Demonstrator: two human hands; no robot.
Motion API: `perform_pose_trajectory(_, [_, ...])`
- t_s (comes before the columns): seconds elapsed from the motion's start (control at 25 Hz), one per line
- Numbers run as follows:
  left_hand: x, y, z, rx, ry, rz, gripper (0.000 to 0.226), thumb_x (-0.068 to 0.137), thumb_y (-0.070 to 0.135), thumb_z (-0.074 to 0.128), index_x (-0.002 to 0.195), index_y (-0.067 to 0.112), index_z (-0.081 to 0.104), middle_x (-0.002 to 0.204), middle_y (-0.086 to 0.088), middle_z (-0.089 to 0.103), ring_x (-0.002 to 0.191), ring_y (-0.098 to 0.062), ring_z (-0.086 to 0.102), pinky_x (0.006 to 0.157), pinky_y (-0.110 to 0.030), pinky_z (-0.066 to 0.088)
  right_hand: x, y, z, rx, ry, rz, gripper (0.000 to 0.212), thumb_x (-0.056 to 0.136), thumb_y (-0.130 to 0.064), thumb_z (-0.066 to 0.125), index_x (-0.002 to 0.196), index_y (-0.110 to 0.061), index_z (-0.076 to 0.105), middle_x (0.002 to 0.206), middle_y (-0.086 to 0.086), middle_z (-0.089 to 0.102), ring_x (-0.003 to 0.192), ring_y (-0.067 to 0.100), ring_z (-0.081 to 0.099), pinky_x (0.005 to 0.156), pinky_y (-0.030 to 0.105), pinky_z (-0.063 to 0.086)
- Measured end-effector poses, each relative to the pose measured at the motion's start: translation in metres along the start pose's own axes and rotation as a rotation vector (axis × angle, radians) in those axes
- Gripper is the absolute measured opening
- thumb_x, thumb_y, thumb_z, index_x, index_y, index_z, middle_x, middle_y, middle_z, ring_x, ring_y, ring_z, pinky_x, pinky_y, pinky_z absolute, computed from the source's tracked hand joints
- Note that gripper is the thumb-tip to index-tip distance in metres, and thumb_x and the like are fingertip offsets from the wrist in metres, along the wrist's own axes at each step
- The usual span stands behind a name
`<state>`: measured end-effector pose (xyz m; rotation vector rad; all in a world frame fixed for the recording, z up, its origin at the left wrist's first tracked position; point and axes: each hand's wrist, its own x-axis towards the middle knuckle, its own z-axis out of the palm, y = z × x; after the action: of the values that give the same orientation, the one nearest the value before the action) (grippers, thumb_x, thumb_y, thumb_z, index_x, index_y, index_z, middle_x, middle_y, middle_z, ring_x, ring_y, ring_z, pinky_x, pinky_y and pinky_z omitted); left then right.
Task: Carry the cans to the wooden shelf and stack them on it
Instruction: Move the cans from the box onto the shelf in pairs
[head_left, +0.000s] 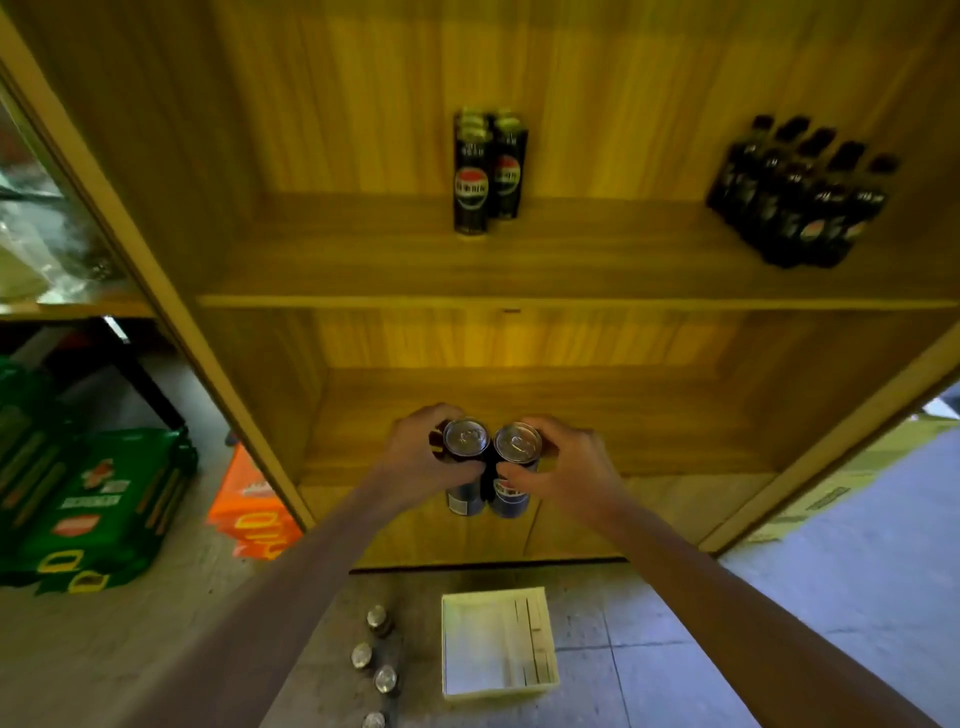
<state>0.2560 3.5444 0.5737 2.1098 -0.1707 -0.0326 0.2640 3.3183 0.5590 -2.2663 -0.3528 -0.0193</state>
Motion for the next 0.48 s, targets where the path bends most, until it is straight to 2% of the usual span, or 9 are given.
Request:
perform_pose_trajectory(0.12, [0.03,0.091,-0.065,0.046,0.066,0.106,0.043,0.064,0.019,0.09,0.1,0.019,0.067,0.096,0.009,0.07,0.087,-0.002,0.065,0.072,-0.016,0.051,0.035,-0.077,-0.069,0.035,0.041,-0.053,0.054,0.07,-0.046,0.085,0.117,-0.026,0.066,0.103,-0.016,0.074,0.092,-0.002,0.069,0.079,0.031,0.061])
perform_pose_trajectory(0.24, [0.06,0.144,-0.104,0.031,0.097,0.17,0.043,0.066,0.019,0.09,0.102,0.02,0.068,0.095,0.013,0.068,0.084,0.009,0.062,0.072,-0.011,0.05,0.069,-0.118,-0.112,0.063,0.083,-0.117,0.057,0.072,-0.05,0.081,0.121,-0.025,0.067,0.105,-0.015,0.074,0.093,-0.004,0.069,0.08,0.029,0.061])
perform_pose_trajectory(0.4, [0.1,0.175,-0.122,-0.013,0.168,0.179,0.038,0.068,0.01,0.088,0.099,0.015,0.068,0.09,0.01,0.067,0.079,0.015,0.06,0.066,-0.005,0.046,0.121,-0.139,-0.144,0.095,0.098,-0.174,0.047,0.076,-0.043,0.082,0.117,-0.024,0.069,0.1,-0.014,0.074,0.089,-0.003,0.069,0.076,0.025,0.06])
perform_pose_trajectory(0.48, [0.123,0.179,-0.127,-0.015,0.214,0.155,0.037,0.067,0.009,0.088,0.099,0.012,0.069,0.093,0.004,0.068,0.083,0.008,0.062,0.068,-0.009,0.045,0.15,-0.139,-0.151,0.155,0.095,-0.181,0.043,0.077,-0.036,0.084,0.115,-0.023,0.069,0.101,-0.013,0.074,0.092,-0.001,0.07,0.08,0.028,0.06])
